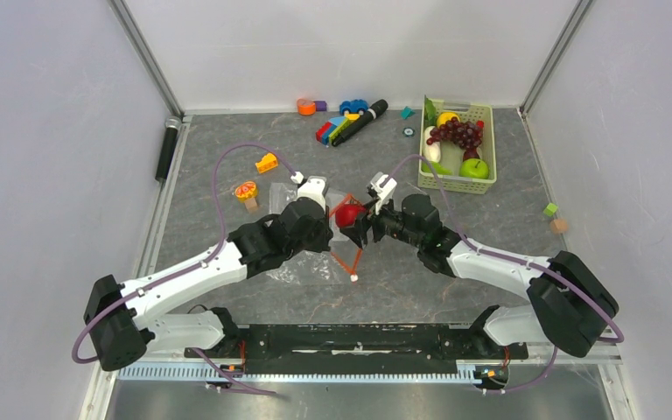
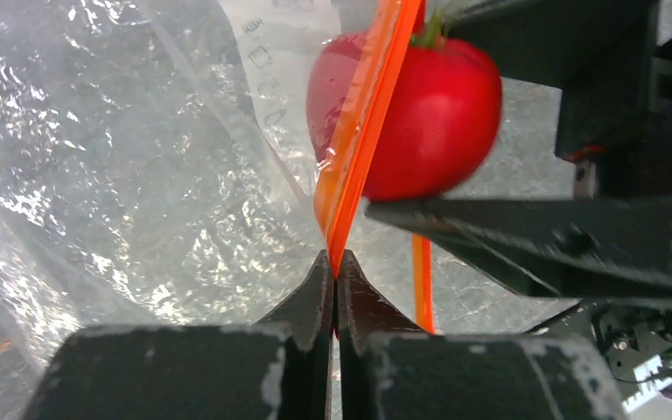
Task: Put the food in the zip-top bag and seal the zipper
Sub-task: Place the fake vegetable in the zipper food storage bag.
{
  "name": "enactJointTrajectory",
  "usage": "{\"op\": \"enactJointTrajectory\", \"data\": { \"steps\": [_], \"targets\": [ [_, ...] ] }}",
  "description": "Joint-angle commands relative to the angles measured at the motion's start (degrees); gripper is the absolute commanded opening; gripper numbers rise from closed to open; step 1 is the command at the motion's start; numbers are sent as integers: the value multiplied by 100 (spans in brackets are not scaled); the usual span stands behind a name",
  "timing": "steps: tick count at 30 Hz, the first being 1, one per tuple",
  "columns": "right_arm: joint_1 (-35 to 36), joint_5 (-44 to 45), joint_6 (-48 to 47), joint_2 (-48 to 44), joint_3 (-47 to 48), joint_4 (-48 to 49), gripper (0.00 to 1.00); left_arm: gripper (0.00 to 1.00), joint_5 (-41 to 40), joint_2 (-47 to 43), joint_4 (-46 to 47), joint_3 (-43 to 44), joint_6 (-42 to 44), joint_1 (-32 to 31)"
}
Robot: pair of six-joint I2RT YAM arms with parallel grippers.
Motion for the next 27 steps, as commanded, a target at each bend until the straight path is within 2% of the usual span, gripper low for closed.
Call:
{"op": "enactJointTrajectory", "data": {
  "steps": [1,5,14,16,18,27],
  "targets": [
    [66,1280,174,-37,360,-415,50,2,551,-181,526,-77,260,-3],
    [137,1521,240,-199,333,-526,55,2,704,-212,635,-130,253,-3],
    [288,1460,385,-224,842,-1433,73,2,783,-353,641,-143,118,-3],
    [342,1295,380,-227,877,-1441,88,2,645,-411,648,-175,71,1],
    [374,1012,320,-237,928,-1460,97,2,465,-454,607,-193,7,4],
    [393,-94,239,-431,1094,-1275,98,2,-91,-895,432,-278,-281,11]
  ]
}}
